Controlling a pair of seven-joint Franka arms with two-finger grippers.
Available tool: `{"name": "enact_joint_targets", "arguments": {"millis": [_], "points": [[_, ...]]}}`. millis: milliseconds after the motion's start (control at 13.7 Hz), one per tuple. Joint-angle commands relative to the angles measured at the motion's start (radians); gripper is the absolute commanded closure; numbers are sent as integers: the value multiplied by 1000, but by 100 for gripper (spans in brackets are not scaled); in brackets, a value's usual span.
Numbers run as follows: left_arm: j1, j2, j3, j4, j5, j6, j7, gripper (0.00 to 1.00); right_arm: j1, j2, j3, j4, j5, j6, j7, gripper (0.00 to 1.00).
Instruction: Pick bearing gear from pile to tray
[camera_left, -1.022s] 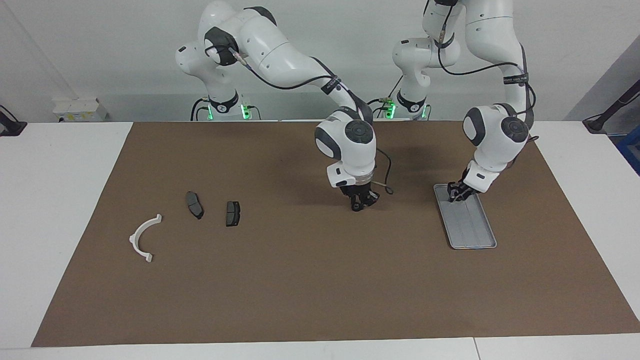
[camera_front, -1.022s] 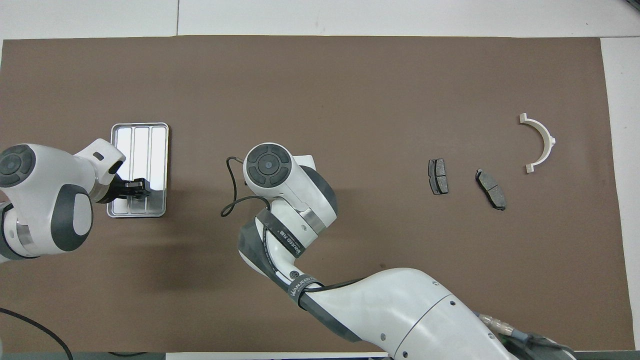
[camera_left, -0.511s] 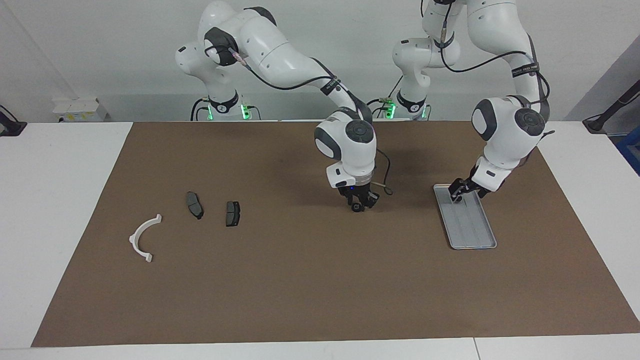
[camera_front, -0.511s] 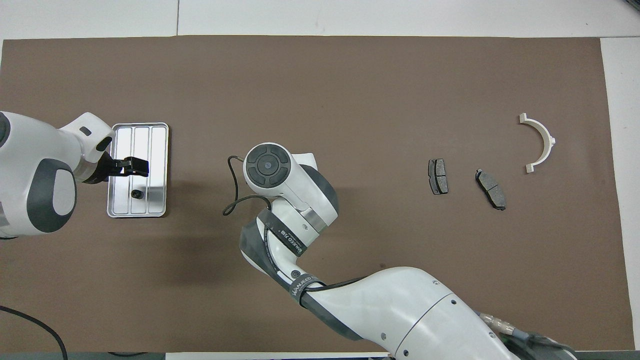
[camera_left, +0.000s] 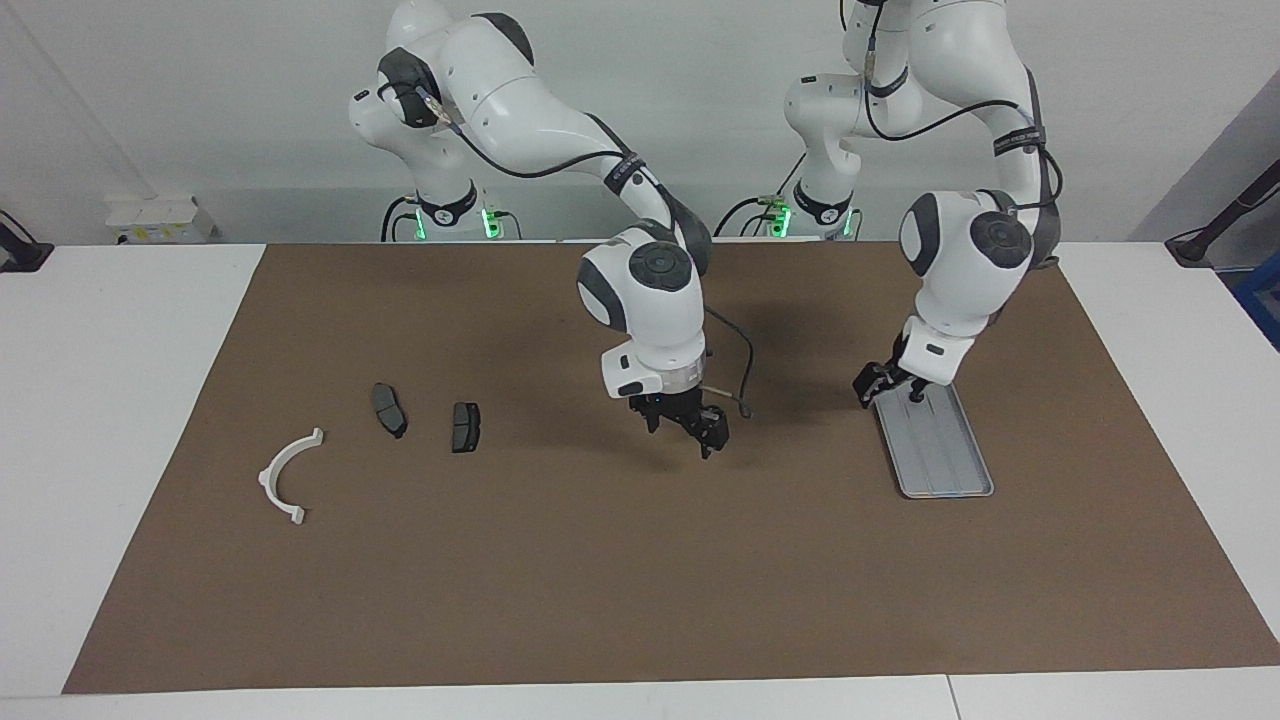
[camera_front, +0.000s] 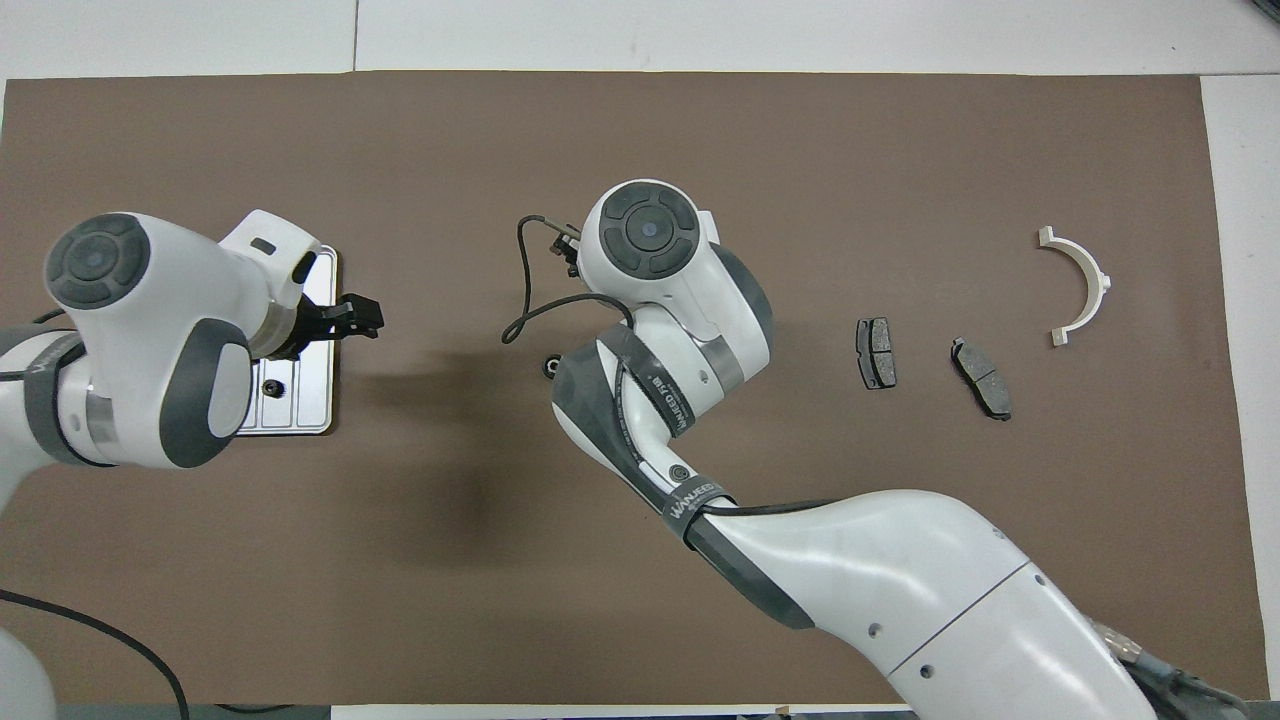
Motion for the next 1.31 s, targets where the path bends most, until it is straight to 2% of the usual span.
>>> {"name": "enact_joint_targets", "arguments": {"millis": [0,146,365,511,657,949,1241], "points": [[-135,7,16,15,-2,2,-201,0,-105,-55,17,-13,17,-70,-216,0],[-234,38,16,15,-2,57,-358,0,-202,-92,16,-13,103,-137,-461,0],[-373,143,19,53,6,136,-548,0,-335,-164,-4,-24,113,-246,-843,0],[-409,197,18,96,9,141,-596,2,-386,-201,-35,-27,113,-277,-1018,0],[-417,219,19,88,25,148,-596,5,-395,-241,-79,-27,111,-320,-1115,0],[-400,227,21,84,42,183,-592,7,-458,-368,-81,-44,96,-453,-1197,0],[-398,231,24,84,42,194,-592,12,-472,-471,-81,-51,52,-584,-1214,0]]}}
